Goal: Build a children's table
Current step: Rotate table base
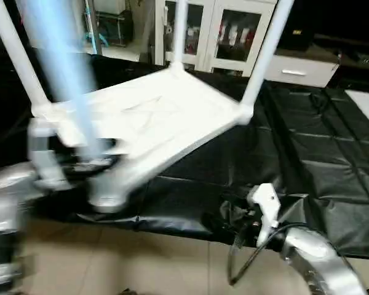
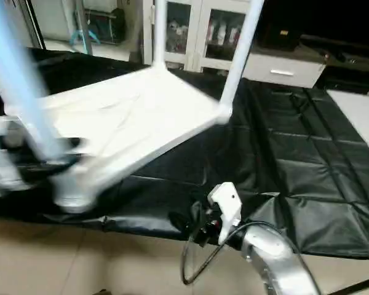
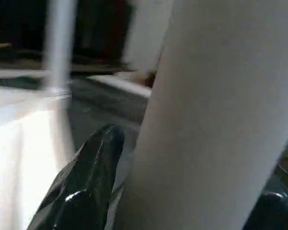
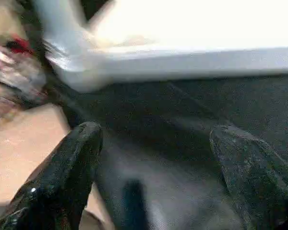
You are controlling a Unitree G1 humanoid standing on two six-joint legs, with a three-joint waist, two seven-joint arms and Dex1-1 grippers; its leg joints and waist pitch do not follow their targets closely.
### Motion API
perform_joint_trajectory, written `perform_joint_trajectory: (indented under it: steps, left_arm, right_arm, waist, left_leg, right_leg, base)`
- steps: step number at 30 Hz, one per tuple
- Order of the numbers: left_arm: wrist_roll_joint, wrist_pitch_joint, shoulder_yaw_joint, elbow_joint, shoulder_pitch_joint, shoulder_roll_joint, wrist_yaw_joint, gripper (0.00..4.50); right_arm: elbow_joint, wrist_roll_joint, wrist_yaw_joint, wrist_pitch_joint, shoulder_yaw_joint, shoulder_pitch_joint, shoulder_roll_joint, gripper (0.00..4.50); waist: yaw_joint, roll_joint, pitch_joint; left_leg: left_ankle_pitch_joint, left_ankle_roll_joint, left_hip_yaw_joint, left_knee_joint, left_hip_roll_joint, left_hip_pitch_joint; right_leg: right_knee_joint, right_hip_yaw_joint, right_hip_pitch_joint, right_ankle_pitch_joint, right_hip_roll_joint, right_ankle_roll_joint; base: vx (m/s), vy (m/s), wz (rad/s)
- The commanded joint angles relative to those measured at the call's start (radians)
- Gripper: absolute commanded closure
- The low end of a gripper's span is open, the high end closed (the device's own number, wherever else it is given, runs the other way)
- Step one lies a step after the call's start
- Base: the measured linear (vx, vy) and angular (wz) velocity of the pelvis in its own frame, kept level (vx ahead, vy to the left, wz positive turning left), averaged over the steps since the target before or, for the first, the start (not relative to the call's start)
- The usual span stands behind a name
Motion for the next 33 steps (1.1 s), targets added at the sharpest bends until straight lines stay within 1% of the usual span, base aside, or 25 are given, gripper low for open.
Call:
perform_joint_trajectory:
  steps: [1, 2, 3, 4, 5, 6, 7, 8, 9, 10, 12, 13, 14, 16, 17, 18, 19, 22, 24, 26, 27, 28, 30, 32, 33]
  left_arm:
    - [0.019, -0.017, -0.058, -0.019, -0.065, -0.055, 0.022, 1.57]
    - [0.027, -0.024, -0.070, -0.011, -0.080, -0.077, 0.025, 1.57]
    - [0.047, -0.036, -0.088, 0.008, -0.104, -0.111, 0.037, 1.57]
    - [0.091, -0.073, -0.135, 0.055, -0.154, -0.189, 0.049, 1.57]
    - [0.103, -0.079, -0.149, 0.070, -0.170, -0.213, 0.053, 1.57]
    - [0.104, -0.080, -0.150, 0.072, -0.172, -0.215, 0.054, 1.57]
    - [0.121, -0.099, -0.161, 0.091, -0.187, -0.240, 0.072, 1.57]
    - [0.145, -0.130, -0.176, 0.130, -0.210, -0.277, 0.090, 1.57]
    - [0.172, -0.158, -0.197, 0.159, -0.228, -0.308, 0.123, 1.57]
    - [0.202, -0.195, -0.222, 0.188, -0.243, -0.339, 0.146, 1.57]
    - [0.249, -0.238, -0.260, 0.243, -0.268, -0.389, 0.212, 1.57]
    - [0.293, -0.285, -0.277, 0.296, -0.288, -0.427, 0.272, 1.57]
    - [0.307, -0.300, -0.282, 0.317, -0.295, -0.443, 0.295, 1.57]
    - [0.386, -0.382, -0.294, 0.424, -0.339, -0.498, 0.455, 1.57]
    - [0.397, -0.402, -0.292, 0.457, -0.354, -0.512, 0.488, 1.57]
    - [0.397, -0.402, -0.292, 0.457, -0.354, -0.512, 0.488, 1.57]
    - [0.439, -0.451, -0.294, 0.511, -0.383, -0.517, 0.572, 1.57]
    - [0.431, -0.484, -0.273, 0.534, -0.402, -0.513, 0.570, 1.57]
    - [0.429, -0.503, -0.281, 0.526, -0.402, -0.482, 0.498, 1.57]
    - [0.442, -0.499, -0.292, 0.523, -0.397, -0.445, 0.441, 1.57]
    - [0.449, -0.489, -0.304, 0.521, -0.391, -0.416, 0.392, 1.57]
    - [0.455, -0.459, -0.326, 0.507, -0.378, -0.366, 0.311, 1.57]
    - [0.447, -0.410, -0.347, 0.479, -0.358, -0.313, 0.212, 1.57]
    - [0.426, -0.340, -0.363, 0.438, -0.335, -0.251, 0.103, 1.57]
    - [0.418, -0.316, -0.367, 0.422, -0.326, -0.226, 0.063, 1.57]
  right_arm:
    - [-0.080, 0.117, 0.057, 0.072, -0.047, 0.002, -0.028, 0.60]
    - [-0.093, 0.143, 0.069, 0.090, -0.054, 0.004, -0.036, 0.60]
    - [-0.108, 0.163, 0.080, 0.108, -0.060, 0.004, -0.046, 0.60]
    - [-0.141, 0.197, 0.104, 0.135, -0.066, 0.012, -0.069, 0.60]
    - [-0.149, 0.205, 0.109, 0.141, -0.067, 0.015, -0.076, 0.60]
    - [-0.150, 0.206, 0.110, 0.142, -0.067, 0.015, -0.076, 0.60]
    - [-0.155, 0.208, 0.113, 0.146, -0.070, 0.017, -0.080, 0.60]
    - [-0.156, 0.204, 0.114, 0.146, -0.073, 0.020, -0.081, 0.60]
    - [-0.158, 0.204, 0.113, 0.149, -0.078, 0.023, -0.082, 0.60]
    - [-0.160, 0.207, 0.115, 0.152, -0.082, 0.027, -0.085, 0.60]
    - [-0.171, 0.222, 0.108, 0.162, -0.089, 0.033, -0.095, 0.60]
    - [-0.180, 0.234, 0.099, 0.172, -0.094, 0.035, -0.100, 0.60]
    - [-0.182, 0.237, 0.095, 0.175, -0.096, 0.036, -0.101, 0.60]
    - [-0.183, 0.233, 0.075, 0.170, -0.105, 0.035, -0.097, 0.60]
    - [-0.182, 0.231, 0.070, 0.167, -0.108, 0.033, -0.093, 0.60]
    - [-0.182, 0.231, 0.070, 0.167, -0.108, 0.033, -0.093, 0.60]
    - [-0.180, 0.220, 0.060, 0.158, -0.114, 0.029, -0.086, 0.60]
    - [-0.176, 0.217, 0.055, 0.156, -0.121, 0.027, -0.080, 0.60]
    - [-0.177, 0.220, 0.046, 0.156, -0.127, 0.026, -0.082, 0.60]
    - [-0.179, 0.216, 0.034, 0.154, -0.131, 0.026, -0.083, 0.60]
    - [-0.178, 0.214, 0.029, 0.151, -0.133, 0.027, -0.082, 0.60]
    - [-0.177, 0.214, 0.027, 0.150, -0.135, 0.028, -0.082, 0.60]
    - [-0.178, 0.216, 0.028, 0.151, -0.138, 0.029, -0.082, 0.60]
    - [-0.179, 0.217, 0.030, 0.152, -0.141, 0.033, -0.082, 0.60]
    - [-0.178, 0.216, 0.030, 0.152, -0.141, 0.034, -0.082, 0.60]
  waist:
    - [-0.007, 0.024, -0.055]
    - [-0.004, 0.022, -0.056]
    - [-0.006, 0.024, -0.055]
    - [-0.005, 0.026, -0.054]
    - [-0.004, 0.020, -0.057]
    - [-0.005, 0.016, -0.054]
    - [-0.004, 0.016, -0.056]
    - [-0.005, 0.013, -0.058]
    - [-0.009, 0.015, -0.059]
    - [-0.009, 0.016, -0.060]
    - [-0.009, 0.015, -0.063]
    - [-0.010, 0.013, -0.062]
    - [-0.008, 0.019, -0.063]
    - [-0.009, 0.014, -0.065]
    - [-0.008, 0.014, -0.065]
    - [-0.007, 0.013, -0.065]
    - [-0.007, 0.012, -0.064]
    - [-0.013, 0.010, -0.063]
    - [-0.017, 0.010, -0.062]
    - [-0.023, 0.015, -0.062]
    - [-0.026, 0.016, -0.060]
    - [-0.028, 0.017, -0.060]
    - [-0.031, 0.021, -0.060]
    - [-0.033, 0.021, -0.059]
    - [-0.034, 0.023, -0.060]
  left_leg:
    - [-0.449, -0.037, -0.013, -0.098, 0.032, 0.032]
    - [-0.433, -0.033, -0.013, -0.096, 0.032, 0.029]
    - [-0.402, -0.030, -0.014, -0.097, 0.030, 0.015]
    - [-0.397, -0.029, -0.015, -0.095, 0.029, 0.017]
    - [-0.386, -0.029, -0.014, -0.089, 0.030, 0.021]
    - [-0.383, -0.023, -0.011, -0.091, 0.030, 0.018]
    - [-0.367, -0.020, -0.014, -0.090, 0.029, 0.011]
    - [-0.356, -0.020, -0.015, -0.089, 0.029, 0.008]
    - [-0.341, -0.018, -0.016, -0.088, 0.026, 0.002]
    - [-0.346, -0.013, -0.014, -0.085, 0.028, 0.010]
    - [-0.330, -0.007, -0.017, -0.085, 0.029, 0.006]
    - [-0.327, 0.003, -0.016, -0.084, 0.030, 0.005]
    - [-0.329, 0.002, -0.018, -0.083, 0.030, 0.006]
    - [-0.319, 0.013, -0.018, -0.081, 0.029, 0.001]
    - [-0.317, 0.017, -0.017, -0.080, 0.027, 0.003]
    - [-0.316, 0.017, -0.017, -0.080, 0.027, 0.003]
    - [-0.315, 0.019, -0.019, -0.081, 0.027, -0.001]
    - [-0.322, 0.021, -0.021, -0.083, 0.026, -0.004]
    - [-0.326, 0.023, -0.022, -0.084, 0.025, -0.003]
    - [-0.330, 0.020, -0.023, -0.087, 0.026, -0.006]
    - [-0.347, 0.016, -0.023, -0.087, 0.027, -0.002]
    - [-0.357, 0.013, -0.023, -0.088, 0.027, 0.000]
    - [-0.365, 0.006, -0.024, -0.090, 0.026, 0.001]
    - [-0.363, 0.002, -0.023, -0.093, 0.028, 0.001]
    - [-0.368, -0.001, -0.021, -0.092, 0.031, 0.008]
  right_leg:
    - [-0.064, 0.020, 0.017, -0.283, -0.026, -0.179]
    - [-0.062, 0.020, 0.019, -0.278, -0.029, -0.181]
    - [-0.061, 0.021, 0.026, -0.283, -0.032, -0.175]
    - [-0.067, 0.020, 0.025, -0.317, -0.032, -0.160]
    - [-0.068, 0.020, 0.023, -0.321, -0.033, -0.155]
    - [-0.072, 0.022, 0.023, -0.330, -0.033, -0.154]
    - [-0.071, 0.021, 0.027, -0.341, -0.035, -0.148]
    - [-0.069, 0.020, 0.030, -0.337, -0.035, -0.145]
    - [-0.071, 0.018, 0.032, -0.343, -0.034, -0.133]
    - [-0.078, 0.018, 0.025, -0.350, -0.034, -0.133]
    - [-0.071, 0.016, 0.031, -0.310, -0.033, -0.145]
    - [-0.073, 0.015, 0.031, -0.290, -0.032, -0.149]
    - [-0.070, 0.014, 0.032, -0.282, -0.032, -0.151]
    - [-0.071, 0.013, 0.036, -0.263, -0.032, -0.148]
    - [-0.074, 0.013, 0.035, -0.274, -0.033, -0.141]
    - [-0.075, 0.013, 0.036, -0.283, -0.035, -0.139]
    - [-0.075, 0.013, 0.036, -0.292, -0.035, -0.139]
    - [-0.078, 0.010, 0.037, -0.319, -0.035, -0.129]
    - [-0.080, 0.010, 0.035, -0.342, -0.036, -0.130]
    - [-0.079, 0.010, 0.035, -0.358, -0.036, -0.130]
    - [-0.081, 0.010, 0.031, -0.373, -0.035, -0.130]
    - [-0.082, 0.010, 0.028, -0.379, -0.035, -0.132]
    - [-0.080, 0.012, 0.026, -0.391, -0.034, -0.131]
    - [-0.077, 0.013, 0.024, -0.371, -0.033, -0.145]
    - [-0.075, 0.014, 0.020, -0.352, -0.033, -0.161]
  base:
    - [0.000, 0.000, 0.00]
    - [0.000, 0.000, 0.00]
    - [0.000, 0.000, 0.00]
    - [0.000, 0.000, 0.00]
    - [0.000, 0.000, 0.00]
    - [0.000, 0.000, 0.00]
    - [0.000, 0.000, 0.00]
    - [0.000, 0.000, 0.00]
    - [0.000, 0.000, 0.00]
    - [0.000, 0.000, 0.00]
    - [0.000, 0.000, 0.00]
    - [0.000, 0.000, 0.00]
    - [0.000, 0.000, 0.00]
    - [0.000, 0.000, 0.00]
    - [0.000, 0.000, 0.00]
    - [0.000, 0.000, 0.00]
    - [0.000, 0.000, 0.00]
    - [0.000, 0.000, 0.00]
    - [0.000, 0.000, 0.00]
    - [0.000, 0.000, 0.00]
    - [0.000, 0.000, 0.00]
    - [0.000, 0.000, 0.00]
    - [0.000, 0.000, 0.00]
    - [0.000, 0.000, 0.00]
    - [0.000, 0.000, 0.00]
